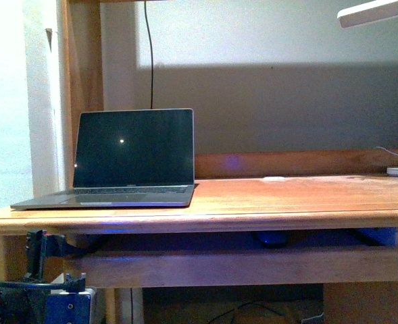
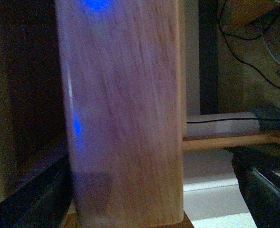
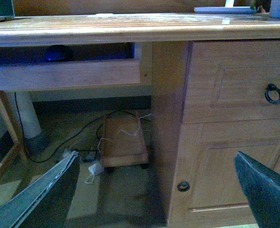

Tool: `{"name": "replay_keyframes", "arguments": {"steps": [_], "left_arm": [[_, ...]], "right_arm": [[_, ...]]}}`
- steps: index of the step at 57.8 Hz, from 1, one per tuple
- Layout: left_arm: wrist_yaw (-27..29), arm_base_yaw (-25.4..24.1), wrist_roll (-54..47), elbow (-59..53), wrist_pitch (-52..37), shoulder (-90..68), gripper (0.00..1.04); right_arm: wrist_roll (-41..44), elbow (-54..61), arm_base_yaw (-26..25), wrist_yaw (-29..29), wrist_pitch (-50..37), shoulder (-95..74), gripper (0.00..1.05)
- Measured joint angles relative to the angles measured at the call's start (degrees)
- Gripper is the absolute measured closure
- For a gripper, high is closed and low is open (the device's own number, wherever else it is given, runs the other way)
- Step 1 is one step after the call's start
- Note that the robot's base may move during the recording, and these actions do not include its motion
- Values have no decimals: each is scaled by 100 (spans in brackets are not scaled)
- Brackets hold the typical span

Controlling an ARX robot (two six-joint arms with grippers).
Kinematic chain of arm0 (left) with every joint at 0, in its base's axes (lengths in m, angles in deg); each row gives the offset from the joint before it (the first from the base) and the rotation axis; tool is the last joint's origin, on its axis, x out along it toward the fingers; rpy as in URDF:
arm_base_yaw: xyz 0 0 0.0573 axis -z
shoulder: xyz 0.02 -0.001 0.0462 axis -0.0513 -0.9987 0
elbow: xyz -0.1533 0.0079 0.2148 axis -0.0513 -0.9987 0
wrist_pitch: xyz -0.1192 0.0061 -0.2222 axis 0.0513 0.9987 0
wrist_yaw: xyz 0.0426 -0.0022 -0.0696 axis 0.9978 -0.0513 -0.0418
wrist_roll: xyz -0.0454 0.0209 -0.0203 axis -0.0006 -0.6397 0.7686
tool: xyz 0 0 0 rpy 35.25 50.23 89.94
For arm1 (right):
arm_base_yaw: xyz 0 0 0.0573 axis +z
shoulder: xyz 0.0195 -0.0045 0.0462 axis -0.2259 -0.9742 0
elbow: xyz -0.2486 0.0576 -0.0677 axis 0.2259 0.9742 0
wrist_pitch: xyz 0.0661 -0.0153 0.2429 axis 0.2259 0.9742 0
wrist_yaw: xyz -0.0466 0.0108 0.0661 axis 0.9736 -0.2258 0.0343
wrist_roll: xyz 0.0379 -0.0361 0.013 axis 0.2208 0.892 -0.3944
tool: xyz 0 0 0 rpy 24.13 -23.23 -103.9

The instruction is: Place mouse

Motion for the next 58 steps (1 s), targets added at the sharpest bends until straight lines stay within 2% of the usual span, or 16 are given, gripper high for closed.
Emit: {"name": "replay_keyframes", "arguments": {"steps": [13, 25, 28, 33, 41, 51, 58], "left_arm": [[-111, 24, 76, 393, 527, -118, 8], [-7, 107, 238, 472, 1451, 74, 8], [74, 153, 479, 472, 1873, 238, 8], [166, 269, 1268, 450, 3075, 706, 8], [136, 374, 1810, 223, 4656, 1419, 8], [-420, 540, 2090, -190, 6057, 2238, 8], [-717, 638, 2253, -319, 6732, 2599, 8]], "right_arm": [[0, 0, 0, 0, 0, 0, 7], [0, 0, 0, -2, 0, -2, 7], [0, 0, 0, -2, 0, 0, 7], [0, 0, 0, 0, 0, 0, 7], [0, -2, 0, 0, 0, 0, 7], [0, 0, 0, 0, 0, 0, 7], [0, 0, 0, 0, 0, -2, 7]]}}
